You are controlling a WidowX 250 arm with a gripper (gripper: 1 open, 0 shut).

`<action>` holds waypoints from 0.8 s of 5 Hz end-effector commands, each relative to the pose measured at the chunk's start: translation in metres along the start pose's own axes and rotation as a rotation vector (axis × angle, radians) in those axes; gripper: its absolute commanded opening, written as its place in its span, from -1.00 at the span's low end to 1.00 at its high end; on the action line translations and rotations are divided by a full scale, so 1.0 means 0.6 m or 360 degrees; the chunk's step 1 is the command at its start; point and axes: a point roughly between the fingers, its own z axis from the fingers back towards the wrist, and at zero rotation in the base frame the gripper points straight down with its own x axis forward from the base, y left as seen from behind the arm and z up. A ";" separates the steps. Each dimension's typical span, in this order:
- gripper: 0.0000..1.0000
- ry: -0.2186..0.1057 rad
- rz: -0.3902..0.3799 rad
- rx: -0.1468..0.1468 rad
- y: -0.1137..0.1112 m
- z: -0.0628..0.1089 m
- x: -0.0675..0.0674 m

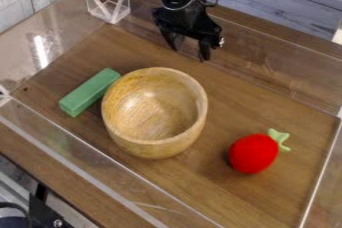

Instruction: Move the red object to the right side of the table

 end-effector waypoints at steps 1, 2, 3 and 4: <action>1.00 -0.0159 0.0012 0.0056 0.006 0.055 0.047; 1.00 -0.0159 0.0039 0.0088 0.012 0.067 0.054; 1.00 -0.0149 -0.0006 0.0065 0.019 0.063 0.050; -1.00 -0.0138 -0.0053 0.0048 0.027 0.056 0.045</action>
